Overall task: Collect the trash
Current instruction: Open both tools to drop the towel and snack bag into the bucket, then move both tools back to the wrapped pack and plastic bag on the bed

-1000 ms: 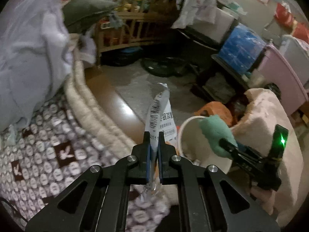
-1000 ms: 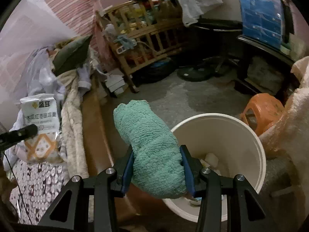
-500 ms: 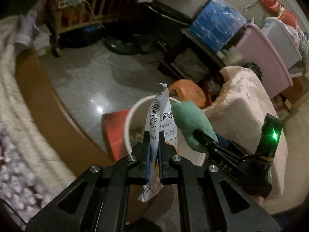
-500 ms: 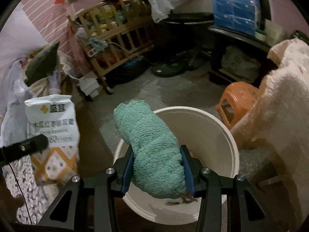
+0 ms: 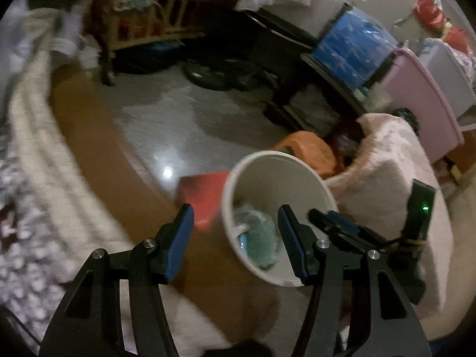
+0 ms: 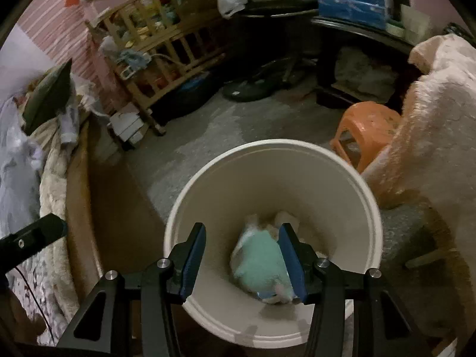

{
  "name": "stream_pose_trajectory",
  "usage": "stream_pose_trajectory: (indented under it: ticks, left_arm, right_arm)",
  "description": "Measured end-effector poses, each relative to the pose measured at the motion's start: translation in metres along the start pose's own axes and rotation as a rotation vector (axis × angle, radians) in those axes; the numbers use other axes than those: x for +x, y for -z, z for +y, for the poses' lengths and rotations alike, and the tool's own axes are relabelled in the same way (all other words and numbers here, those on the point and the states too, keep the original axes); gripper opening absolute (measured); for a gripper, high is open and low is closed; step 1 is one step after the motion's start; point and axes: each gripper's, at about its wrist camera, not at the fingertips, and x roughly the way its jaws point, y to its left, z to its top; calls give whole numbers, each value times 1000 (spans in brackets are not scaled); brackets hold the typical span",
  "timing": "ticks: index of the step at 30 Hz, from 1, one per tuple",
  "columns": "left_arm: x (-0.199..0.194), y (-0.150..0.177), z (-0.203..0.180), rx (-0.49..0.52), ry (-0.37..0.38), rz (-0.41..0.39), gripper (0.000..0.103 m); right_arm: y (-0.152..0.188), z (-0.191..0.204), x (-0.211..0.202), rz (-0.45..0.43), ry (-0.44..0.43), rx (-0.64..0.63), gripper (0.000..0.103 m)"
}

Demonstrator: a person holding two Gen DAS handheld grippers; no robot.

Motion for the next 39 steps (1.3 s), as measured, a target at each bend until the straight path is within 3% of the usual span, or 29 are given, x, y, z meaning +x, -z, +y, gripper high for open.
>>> stream_pose_trajectory:
  ticks: [8, 15, 20, 27, 35, 39]
  left_arm:
    - [-41, 21, 63, -46, -211, -74, 57]
    - [-82, 47, 124, -111, -332, -112, 57]
    - [-112, 64, 172, -192, -387, -128, 57]
    - [-160, 96, 246, -317, -469, -150, 57]
    - [-209, 132, 348, -492, -580, -163, 57]
    - [-226, 141, 398, -582, -586, -171, 57]
  right_arm:
    - [5, 61, -8, -13, -58, -126, 49]
    - [16, 133, -19, -29, -134, -261, 50]
    - [30, 194, -18, -11, -200, -366, 56]
    - [61, 280, -3, 55, -302, -514, 58]
    - [91, 371, 29, 159, -398, -603, 58]
    - [101, 426, 52, 194, -440, -626, 59]
